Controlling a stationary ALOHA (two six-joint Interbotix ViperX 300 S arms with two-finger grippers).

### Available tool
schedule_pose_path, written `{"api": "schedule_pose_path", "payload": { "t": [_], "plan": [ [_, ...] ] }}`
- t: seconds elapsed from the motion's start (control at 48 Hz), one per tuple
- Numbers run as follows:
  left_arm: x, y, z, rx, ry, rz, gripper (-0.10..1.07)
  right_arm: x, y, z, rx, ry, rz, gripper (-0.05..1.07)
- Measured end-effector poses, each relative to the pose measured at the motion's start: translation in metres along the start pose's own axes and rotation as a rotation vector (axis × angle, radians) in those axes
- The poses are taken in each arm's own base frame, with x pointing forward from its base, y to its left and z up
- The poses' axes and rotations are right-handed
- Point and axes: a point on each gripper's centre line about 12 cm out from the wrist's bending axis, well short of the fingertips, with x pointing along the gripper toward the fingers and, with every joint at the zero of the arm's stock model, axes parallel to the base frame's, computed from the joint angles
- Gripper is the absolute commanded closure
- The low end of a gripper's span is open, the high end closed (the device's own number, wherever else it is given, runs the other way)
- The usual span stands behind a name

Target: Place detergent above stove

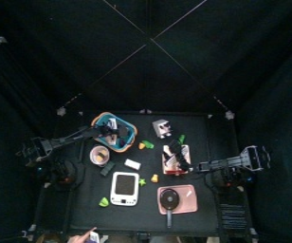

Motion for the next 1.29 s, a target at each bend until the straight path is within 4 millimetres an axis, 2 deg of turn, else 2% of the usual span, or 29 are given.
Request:
{"api": "schedule_pose_path", "payload": {
  "t": [0.146, 0.438, 0.479, 0.708, 0.854, 0.938, 1.042, 1.292],
  "plan": [
    [-0.023, 0.001, 0.007, -0.046, -0.077, 0.033, 0.27, -0.005, 0.0, 0.009, 0.023, -0.023, 0.014, 0.17],
    [-0.065, -0.018, 0.04, -0.028, -0.385, 0.145, 0.27, -0.031, 0.004, 0.055, 0.137, -0.129, 0.09, 0.17],
    [-0.074, -0.025, 0.047, -0.012, -0.471, 0.174, 0.27, -0.033, 0.007, 0.061, 0.146, -0.141, 0.108, 0.17],
    [-0.091, -0.064, 0.07, 0.018, -0.784, 0.235, 0.27, -0.046, 0.032, 0.084, 0.119, -0.206, 0.222, 0.17],
    [-0.104, -0.083, 0.08, -0.028, -0.932, 0.243, 0.27, -0.051, 0.04, 0.083, 0.107, -0.204, 0.259, 0.17],
    [-0.105, -0.092, 0.084, -0.063, -0.969, 0.228, 0.27, -0.051, 0.042, 0.081, 0.104, -0.197, 0.265, 0.17],
    [-0.095, -0.104, 0.087, -0.108, -0.964, 0.198, 0.26, -0.047, 0.044, 0.075, 0.109, -0.169, 0.264, 0.17],
    [-0.038, -0.134, 0.094, -0.096, -0.834, 0.112, 0.26, -0.039, 0.042, 0.06, 0.138, -0.098, 0.23, 0.17]
  ]
}}
